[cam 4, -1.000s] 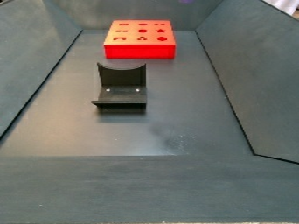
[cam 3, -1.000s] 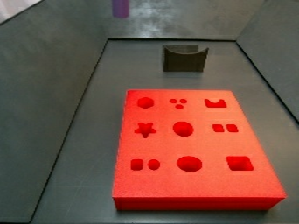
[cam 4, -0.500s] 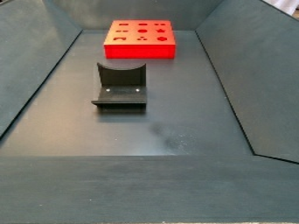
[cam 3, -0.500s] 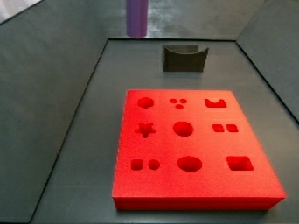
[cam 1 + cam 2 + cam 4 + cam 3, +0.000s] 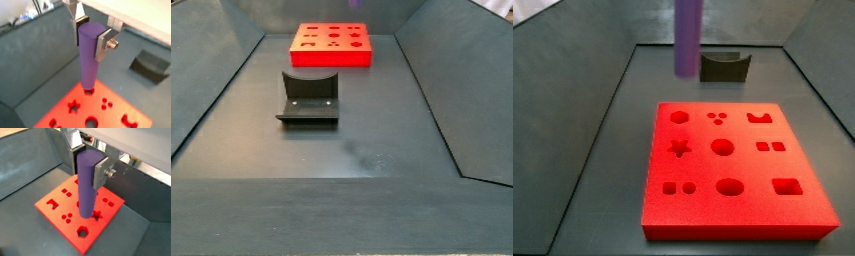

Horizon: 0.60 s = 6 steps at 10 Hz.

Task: Pick up the round object. Move up. Move to above the board. Insert the round object.
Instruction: Insert the round object.

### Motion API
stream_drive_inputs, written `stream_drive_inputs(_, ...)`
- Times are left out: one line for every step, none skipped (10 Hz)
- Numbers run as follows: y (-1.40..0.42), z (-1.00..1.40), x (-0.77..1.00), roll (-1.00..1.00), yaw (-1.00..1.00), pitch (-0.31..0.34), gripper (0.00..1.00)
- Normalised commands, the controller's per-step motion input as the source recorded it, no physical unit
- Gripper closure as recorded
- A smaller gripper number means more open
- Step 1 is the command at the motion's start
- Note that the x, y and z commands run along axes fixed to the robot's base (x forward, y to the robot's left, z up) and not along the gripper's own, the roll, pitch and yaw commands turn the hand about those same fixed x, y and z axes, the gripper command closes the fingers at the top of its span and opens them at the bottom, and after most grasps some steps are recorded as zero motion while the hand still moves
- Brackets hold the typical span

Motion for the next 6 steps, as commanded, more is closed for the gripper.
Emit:
stream_drive_inputs(-0.53,-1.0,0.61,0.02,0.0,-0.077,1.0)
stream_drive_inputs(-0.53,-1.0,0.61,0.03,0.0,-0.069,1.0)
stream_drive_inputs(-0.54,-1.0,0.75,0.05,-0.03,-0.106,1.0)
stream_drive_inputs(-0.43,-0.95,0.89,0.11,-0.07,-0.094,1.0)
stream_drive_inputs(-0.17,-0.45,0.85,0.06,-0.23,-0.019,1.0)
stream_drive_inputs(0.0,-0.13,0.75,0.06,-0.29,0.041,1.0)
